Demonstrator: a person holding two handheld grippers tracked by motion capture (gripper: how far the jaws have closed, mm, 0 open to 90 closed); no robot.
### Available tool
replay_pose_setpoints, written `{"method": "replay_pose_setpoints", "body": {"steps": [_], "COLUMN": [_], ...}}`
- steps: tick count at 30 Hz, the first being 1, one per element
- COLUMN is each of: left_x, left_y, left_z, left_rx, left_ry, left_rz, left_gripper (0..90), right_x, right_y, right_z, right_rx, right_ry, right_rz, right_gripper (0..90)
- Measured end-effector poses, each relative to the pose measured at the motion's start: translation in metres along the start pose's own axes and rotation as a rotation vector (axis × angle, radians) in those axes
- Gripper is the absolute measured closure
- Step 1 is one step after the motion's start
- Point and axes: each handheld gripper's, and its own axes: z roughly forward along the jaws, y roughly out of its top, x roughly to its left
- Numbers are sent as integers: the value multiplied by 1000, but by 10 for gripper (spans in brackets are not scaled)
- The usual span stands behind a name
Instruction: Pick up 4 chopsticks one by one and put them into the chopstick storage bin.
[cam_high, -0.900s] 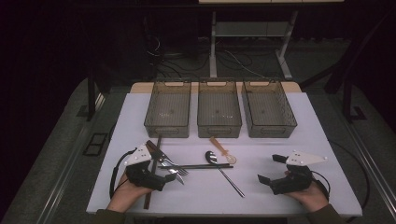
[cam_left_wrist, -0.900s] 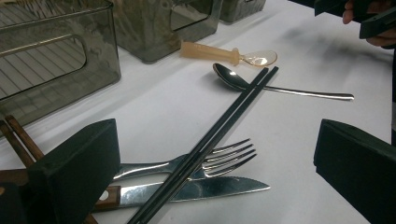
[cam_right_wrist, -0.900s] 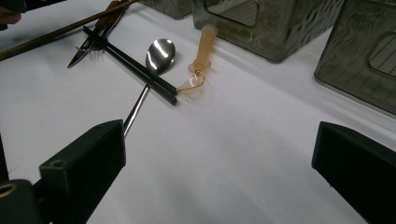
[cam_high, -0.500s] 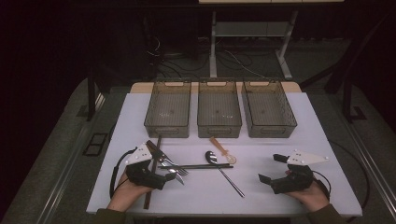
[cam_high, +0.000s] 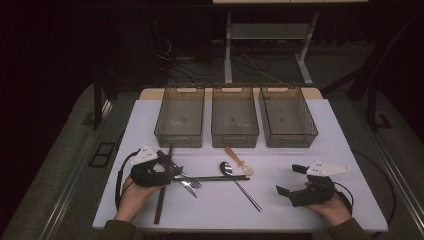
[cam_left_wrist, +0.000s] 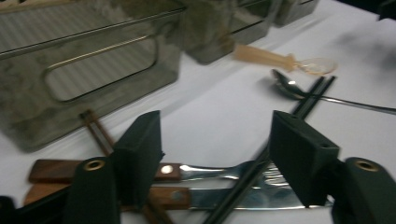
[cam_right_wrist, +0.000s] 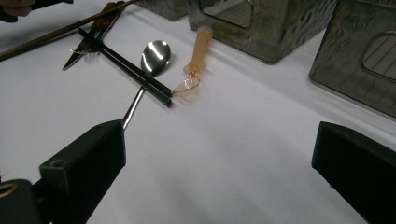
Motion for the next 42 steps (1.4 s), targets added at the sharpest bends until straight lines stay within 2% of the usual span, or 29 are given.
{"method": "replay_pose_setpoints", "body": {"steps": [1, 9, 10, 17, 18, 20, 22, 29, 42], "left_x": [6, 21, 25, 34, 37, 39, 44, 55, 58], "left_y": [0, 4, 6, 8, 9, 10, 10, 10, 9], "left_z": [1, 5, 7, 12, 14, 15, 19, 25, 35], "left_rx": [0, 20, 32, 49, 68, 76, 84, 97, 146], "left_ry": [26, 75, 95, 128, 151, 157, 183, 203, 242], "left_rz": [-8, -13, -11, -15, -17, -18, -23, -36, -32], "left_gripper": [398, 610, 639, 800, 824, 859, 896, 900, 900], "right_x": [0, 1, 1, 0, 0, -1, 0, -1, -1], "right_y": [0, 0, 0, 1, 1, 1, 1, 1, 1], "right_z": [0, 0, 0, 2, 2, 2, 2, 1, 1], "right_rx": [0, -7, -7, -1, -3, -2, -1, -14, -14], "right_ry": [0, 2, 1, 3, 3, 3, 2, 1, 0], "right_rz": [-3, -4, -4, -4, -2, -2, -3, 10, 10], "right_gripper": [23, 23, 23, 23, 23, 23, 23, 23, 23]}}
